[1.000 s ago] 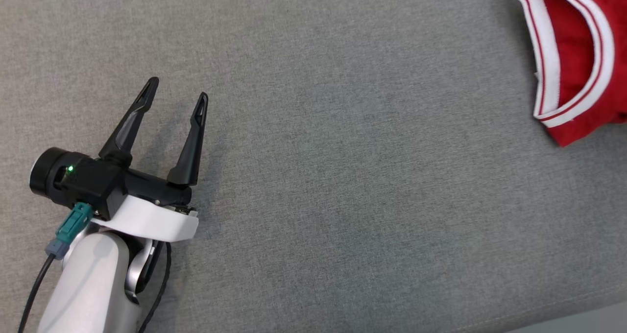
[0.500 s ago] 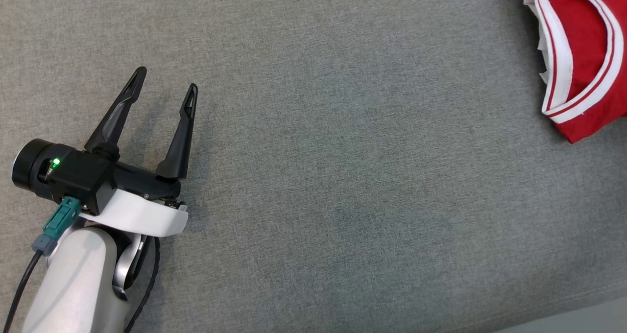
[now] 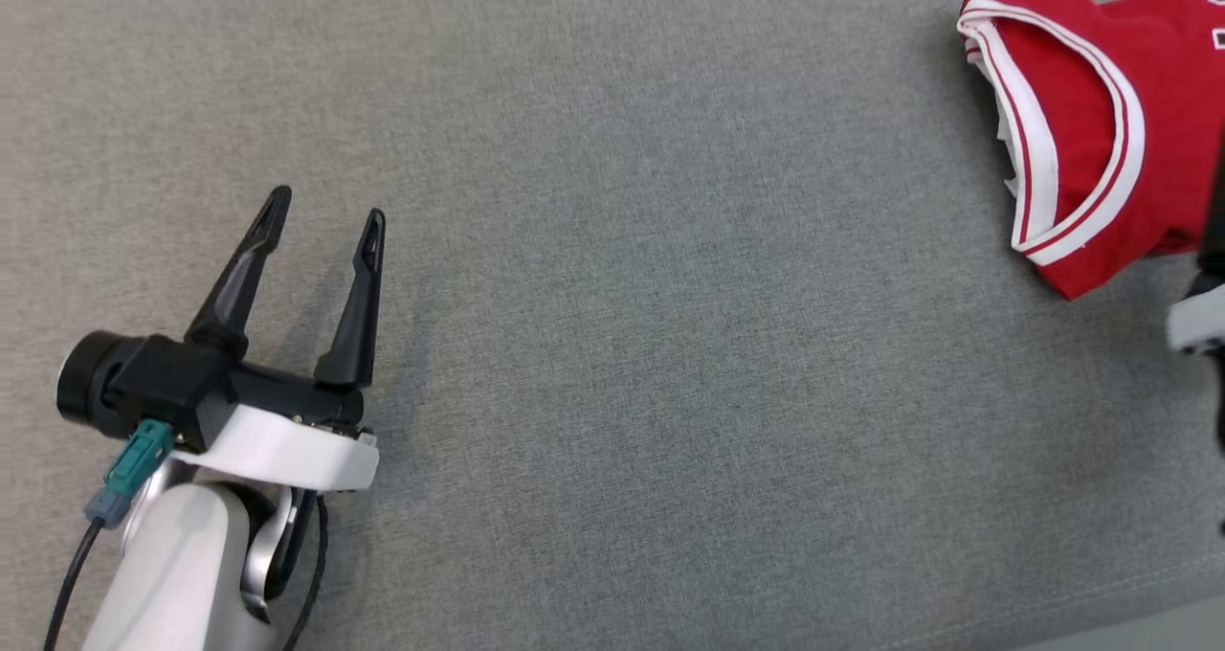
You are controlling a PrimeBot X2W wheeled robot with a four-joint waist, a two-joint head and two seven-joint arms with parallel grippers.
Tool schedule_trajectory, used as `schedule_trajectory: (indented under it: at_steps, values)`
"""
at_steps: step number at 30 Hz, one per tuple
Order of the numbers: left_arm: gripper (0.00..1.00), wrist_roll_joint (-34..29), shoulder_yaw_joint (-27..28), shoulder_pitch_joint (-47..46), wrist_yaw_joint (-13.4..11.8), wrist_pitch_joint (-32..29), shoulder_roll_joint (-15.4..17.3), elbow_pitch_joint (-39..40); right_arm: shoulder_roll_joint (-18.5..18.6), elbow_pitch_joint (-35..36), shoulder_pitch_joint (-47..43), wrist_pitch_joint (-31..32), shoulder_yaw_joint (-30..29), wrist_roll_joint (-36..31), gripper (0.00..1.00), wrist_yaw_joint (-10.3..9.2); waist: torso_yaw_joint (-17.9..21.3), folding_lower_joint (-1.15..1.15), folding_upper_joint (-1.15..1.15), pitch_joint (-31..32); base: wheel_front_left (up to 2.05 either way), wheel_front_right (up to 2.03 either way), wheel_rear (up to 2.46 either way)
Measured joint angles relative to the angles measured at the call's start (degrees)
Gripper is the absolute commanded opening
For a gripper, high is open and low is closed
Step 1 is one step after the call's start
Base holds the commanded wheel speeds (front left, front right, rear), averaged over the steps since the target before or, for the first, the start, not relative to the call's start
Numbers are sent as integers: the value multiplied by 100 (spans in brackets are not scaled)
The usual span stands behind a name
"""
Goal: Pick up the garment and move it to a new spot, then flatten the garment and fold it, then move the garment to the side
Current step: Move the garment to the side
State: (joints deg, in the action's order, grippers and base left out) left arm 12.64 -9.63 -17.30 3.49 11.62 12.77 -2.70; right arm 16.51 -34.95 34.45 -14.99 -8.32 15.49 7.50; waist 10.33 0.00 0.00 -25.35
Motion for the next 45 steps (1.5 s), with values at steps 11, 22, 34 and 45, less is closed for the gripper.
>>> schedule_trajectory:
  at_steps: [11,22,34,45]
  values:
    - [100,275,190,432,-192,178,-179,-400,-799,1548,-1293,1,394,-244,100,0,-313,0,0,642,0,0,0]
    - [100,617,638,1024,-406,280,-242,-725,-1120,2318,-2189,293,610,-541,100,0,-819,0,0,1281,0,0,0]
    - [100,700,615,1612,-380,301,-245,-927,-1266,2903,-3108,723,515,-645,100,-1,-1091,0,0,1985,0,0,0]
    - [100,721,500,2017,-355,164,-176,-905,-1315,3461,-3740,1067,360,-706,100,-1,-1081,0,0,2431,0,0,0]
